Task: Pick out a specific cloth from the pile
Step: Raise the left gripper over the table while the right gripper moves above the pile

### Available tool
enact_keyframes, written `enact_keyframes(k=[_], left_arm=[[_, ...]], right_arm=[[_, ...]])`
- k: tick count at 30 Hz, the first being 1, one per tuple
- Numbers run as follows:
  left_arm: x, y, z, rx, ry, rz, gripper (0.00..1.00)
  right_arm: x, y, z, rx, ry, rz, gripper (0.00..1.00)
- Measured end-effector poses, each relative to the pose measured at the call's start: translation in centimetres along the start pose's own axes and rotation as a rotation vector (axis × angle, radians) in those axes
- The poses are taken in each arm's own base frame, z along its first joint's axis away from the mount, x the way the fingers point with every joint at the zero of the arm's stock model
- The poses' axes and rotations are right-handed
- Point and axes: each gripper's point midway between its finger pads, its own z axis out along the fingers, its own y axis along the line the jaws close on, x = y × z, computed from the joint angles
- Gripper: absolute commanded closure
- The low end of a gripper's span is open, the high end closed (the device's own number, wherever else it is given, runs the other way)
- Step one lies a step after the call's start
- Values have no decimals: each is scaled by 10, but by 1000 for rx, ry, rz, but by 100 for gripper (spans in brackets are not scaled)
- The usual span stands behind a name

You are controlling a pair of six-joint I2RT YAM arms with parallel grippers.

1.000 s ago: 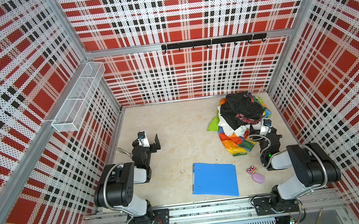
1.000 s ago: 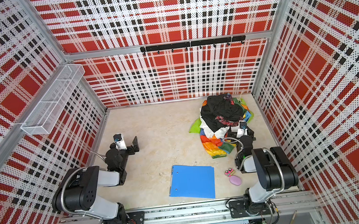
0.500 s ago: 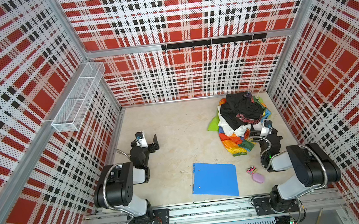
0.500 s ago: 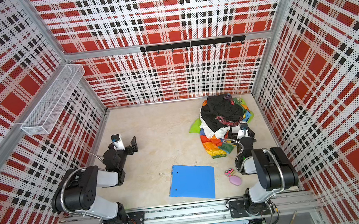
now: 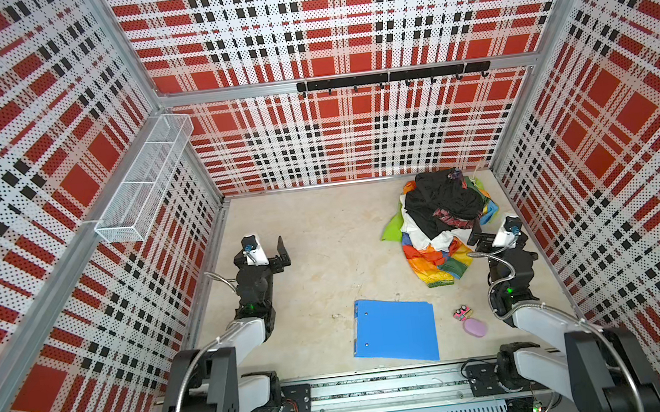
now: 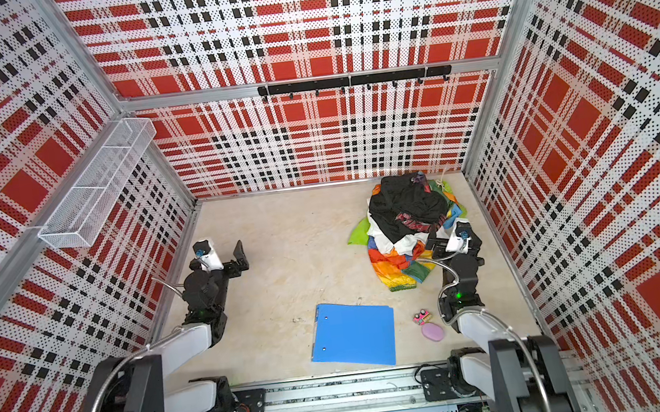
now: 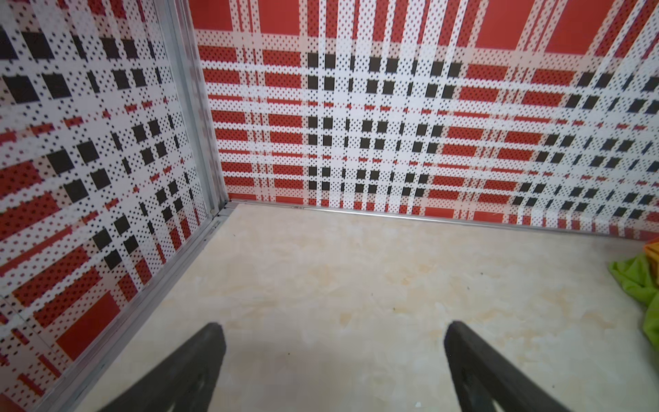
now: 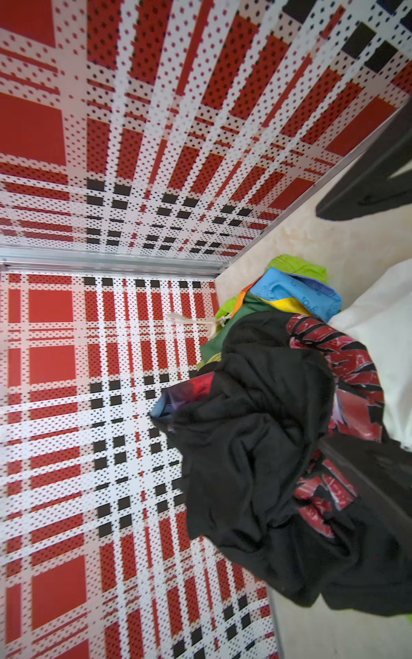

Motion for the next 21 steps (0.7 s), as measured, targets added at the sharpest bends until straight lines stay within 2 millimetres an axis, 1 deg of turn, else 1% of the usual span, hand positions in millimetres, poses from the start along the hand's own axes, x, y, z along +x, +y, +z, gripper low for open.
enact_keyframes(k=[4, 6, 8, 11, 14, 17, 19, 21], left_arm=[[-42, -28, 2, 59, -24, -64, 1], [-64, -48, 4, 105, -31, -94, 1], [-83, -71, 5, 164, -23, -114, 1], [-109, -110, 3, 272, 2, -128, 1], [-131, -146, 0, 385, 31, -130, 1], [-142, -177, -5, 520, 85, -118, 1], [-143, -194, -7, 607, 138, -94, 1], [-138, -209, -12, 689, 195, -62, 1]], right_arm=[[-31, 5, 0, -19, 1, 47, 0], [-46, 9, 2, -33, 8, 72, 0], [-58, 13, 5, -44, 27, 98, 0], [-68, 17, 11, -43, 82, 142, 0], [-73, 19, 19, -27, 152, 181, 0], [-72, 23, 28, -19, 227, 205, 0], [-66, 26, 32, -21, 271, 213, 0], [-56, 29, 32, -28, 321, 216, 0]])
